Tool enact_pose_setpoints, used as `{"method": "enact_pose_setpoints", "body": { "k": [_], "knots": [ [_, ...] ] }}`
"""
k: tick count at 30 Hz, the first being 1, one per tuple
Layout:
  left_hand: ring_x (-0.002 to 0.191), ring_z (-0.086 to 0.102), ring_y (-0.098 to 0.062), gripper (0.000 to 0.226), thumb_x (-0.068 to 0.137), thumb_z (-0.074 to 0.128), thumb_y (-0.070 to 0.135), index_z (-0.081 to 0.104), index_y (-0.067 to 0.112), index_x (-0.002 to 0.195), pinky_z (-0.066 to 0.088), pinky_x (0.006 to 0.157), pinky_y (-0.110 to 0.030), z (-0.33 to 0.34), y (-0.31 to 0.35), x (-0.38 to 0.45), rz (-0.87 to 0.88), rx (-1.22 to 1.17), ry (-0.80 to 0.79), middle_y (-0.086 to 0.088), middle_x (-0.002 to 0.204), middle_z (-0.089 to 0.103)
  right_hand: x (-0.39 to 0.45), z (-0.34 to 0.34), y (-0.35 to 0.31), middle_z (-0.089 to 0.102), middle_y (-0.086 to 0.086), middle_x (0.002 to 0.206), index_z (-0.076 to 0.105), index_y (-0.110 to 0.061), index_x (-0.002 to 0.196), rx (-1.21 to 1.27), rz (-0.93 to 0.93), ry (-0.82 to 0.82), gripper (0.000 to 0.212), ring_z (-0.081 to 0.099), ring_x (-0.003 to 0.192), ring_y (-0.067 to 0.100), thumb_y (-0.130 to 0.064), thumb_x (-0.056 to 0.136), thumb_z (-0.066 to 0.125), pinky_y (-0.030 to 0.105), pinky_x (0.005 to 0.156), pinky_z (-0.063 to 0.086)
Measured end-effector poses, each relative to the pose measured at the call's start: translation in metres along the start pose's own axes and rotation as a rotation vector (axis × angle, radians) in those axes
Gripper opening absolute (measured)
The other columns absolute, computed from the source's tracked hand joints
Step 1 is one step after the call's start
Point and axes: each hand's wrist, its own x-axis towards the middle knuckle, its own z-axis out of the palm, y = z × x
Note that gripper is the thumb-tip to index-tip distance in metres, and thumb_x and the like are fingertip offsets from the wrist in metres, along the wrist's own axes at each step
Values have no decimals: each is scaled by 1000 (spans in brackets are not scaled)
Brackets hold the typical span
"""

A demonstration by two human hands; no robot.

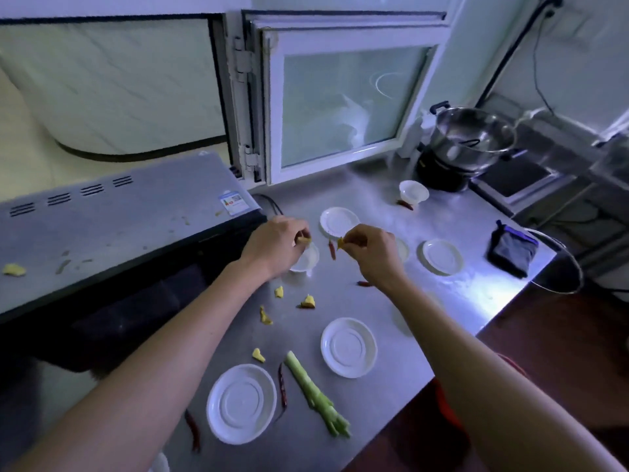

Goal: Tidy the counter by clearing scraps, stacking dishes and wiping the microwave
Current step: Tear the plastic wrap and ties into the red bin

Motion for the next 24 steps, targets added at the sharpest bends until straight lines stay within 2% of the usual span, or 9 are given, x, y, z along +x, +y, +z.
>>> {"method": "enact_pose_setpoints", "body": {
  "k": [4, 7, 8, 10, 12, 16, 24],
  "knots": [
    [95, 57, -22, 10, 88, 69, 27, 67, 24, 96, 47, 77, -33, 53, 67, 10, 35, -25, -110, 6, 88, 57, -36, -47, 68, 69, 0, 77, 72, -15, 80, 60, 110, 48, 6, 61, 73, 15, -15, 85, 75, 20, 61, 43],
    [97, 60, -22, 9, 88, 67, 28, 68, 26, 96, 50, 80, -35, 99, 124, 11, 61, -22, -211, 1, 97, 67, -73, -85, 127, 67, -9, 73, 72, -19, 79, 53, 184, 101, 7, 58, 74, 11, -14, 84, 75, 16, 63, 40],
    [98, 60, -22, 9, 88, 67, 29, 68, 26, 97, 50, 81, -35, 115, 144, 11, 76, -18, -243, 1, 99, 68, -86, -97, 146, 65, -12, 71, 71, -21, 78, 63, 225, 110, 9, 58, 73, 11, -15, 84, 75, 16, 63, 41],
    [96, 61, -21, 11, 86, 68, 29, 68, 26, 97, 48, 78, -32, 147, 183, 10, 99, -18, -290, 0, 101, 68, -115, -122, 185, 68, -7, 72, 71, -20, 78, 77, 305, 123, 9, 62, 73, 16, -15, 84, 75, 29, 67, 47],
    [95, 61, -21, 12, 86, 67, 27, 69, 23, 97, 48, 76, -31, 178, 221, 8, 127, -26, -345, 0, 100, 68, -144, -146, 221, 71, -3, 75, 72, -17, 79, 76, 356, 150, 5, 66, 74, 19, -15, 83, 75, 35, 69, 51],
    [92, 62, -22, 9, 87, 65, 28, 69, 25, 94, 50, 77, -33, 237, 294, 1, 203, -8, -452, 0, 96, 70, -200, -191, 286, 70, -5, 73, 72, -20, 77, 44, 441, 222, 7, 65, 73, 16, -15, 78, 76, 30, 68, 48],
    [98, 62, -23, 11, 86, 67, 33, 67, 31, 96, 53, 86, -40, 327, 402, -5, 342, 3, -591, 1, 102, 69, -282, -253, 382, 70, -6, 73, 72, -21, 78, 67, 656, 344, 8, 67, 71, 14, -18, 79, 80, 34, 67, 54]
  ]
}}
